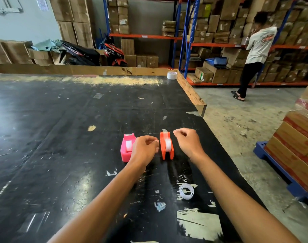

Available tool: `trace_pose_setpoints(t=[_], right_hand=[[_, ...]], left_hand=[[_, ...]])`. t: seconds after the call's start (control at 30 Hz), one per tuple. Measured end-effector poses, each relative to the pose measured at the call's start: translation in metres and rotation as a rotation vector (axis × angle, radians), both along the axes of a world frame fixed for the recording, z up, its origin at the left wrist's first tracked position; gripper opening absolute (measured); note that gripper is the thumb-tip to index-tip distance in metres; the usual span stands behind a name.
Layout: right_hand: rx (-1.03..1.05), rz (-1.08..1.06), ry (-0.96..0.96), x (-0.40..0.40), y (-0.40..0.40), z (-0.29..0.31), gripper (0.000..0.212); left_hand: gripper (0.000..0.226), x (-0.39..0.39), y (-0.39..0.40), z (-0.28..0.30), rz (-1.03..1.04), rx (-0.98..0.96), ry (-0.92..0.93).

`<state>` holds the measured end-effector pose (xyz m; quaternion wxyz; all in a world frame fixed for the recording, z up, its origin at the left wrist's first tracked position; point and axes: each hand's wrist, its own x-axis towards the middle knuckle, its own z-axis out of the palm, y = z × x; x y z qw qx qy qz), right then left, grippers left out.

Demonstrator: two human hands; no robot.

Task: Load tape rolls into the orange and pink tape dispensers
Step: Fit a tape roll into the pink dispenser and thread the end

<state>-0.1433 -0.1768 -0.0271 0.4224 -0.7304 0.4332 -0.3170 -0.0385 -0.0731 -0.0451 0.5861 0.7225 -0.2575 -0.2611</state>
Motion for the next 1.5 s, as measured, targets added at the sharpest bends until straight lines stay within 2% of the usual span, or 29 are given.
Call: trace_pose_setpoints(t=[0.1, 0.27, 0.43, 0.5, 0.57, 0.63, 0.67, 0.77, 0.93, 1.0, 1.07, 1.23, 1.4, 1.5], right_hand=[[-0.142, 0.035, -0.084, 0.012, 0.022, 0.015, 0.019], [-0.157, 0.169, -0.104, 0.045, 0.053, 0.015, 0.014], [-0.078, 0.269, 0.058, 0.067, 0.072, 0.003, 0.019], [-0.067, 0.272, 0.146, 0.072, 0.072, -0.008, 0.023], [-0.037, 0.277, 0.223, 0.074, 0.071, -0.018, 0.032], [0.012, 0.285, 0.245, 0.076, 0.068, -0.031, 0.038], [0.028, 0.288, 0.239, 0.076, 0.066, -0.035, 0.033], [0.098, 0.319, 0.185, 0.08, 0.055, -0.057, 0.029], [0.204, 0.254, 0.022, 0.07, 0.078, -0.029, 0.02], [0.147, 0.258, -0.016, 0.068, 0.081, -0.024, 0.02], [0.117, 0.269, -0.057, 0.065, 0.084, -0.018, 0.021], [0.161, 0.304, -0.145, 0.063, 0.087, -0.012, 0.02], [-0.036, 0.337, 0.009, 0.064, 0.079, -0.003, 0.02], [-0.125, 0.381, 0.069, 0.065, 0.078, 0.006, 0.021]], left_hand=[[0.015, 0.007, 0.021, 0.015, -0.003, -0.069, -0.032], [0.013, 0.04, 0.057, 0.016, 0.149, -0.011, -0.208], [0.027, 0.07, 0.086, -0.004, 0.225, 0.109, -0.218], [0.029, 0.076, 0.087, -0.014, 0.173, 0.136, -0.148], [0.021, 0.075, 0.087, -0.017, 0.072, 0.123, -0.04], [0.029, 0.072, 0.084, -0.02, -0.024, 0.106, 0.029], [0.032, 0.072, 0.082, -0.022, -0.044, 0.099, 0.032], [0.036, 0.072, 0.08, -0.023, -0.037, 0.068, 0.037], [0.016, 0.07, 0.076, -0.02, 0.115, -0.12, 0.229], [0.009, 0.068, 0.074, -0.02, 0.182, -0.215, 0.327], [0.014, 0.066, 0.073, -0.02, 0.206, -0.298, 0.413], [0.022, 0.061, 0.071, -0.011, 0.06, -0.359, 0.556], [0.037, 0.065, 0.077, -0.01, -0.058, -0.371, 0.819], [0.036, 0.066, 0.079, -0.01, -0.102, -0.46, 0.933]])
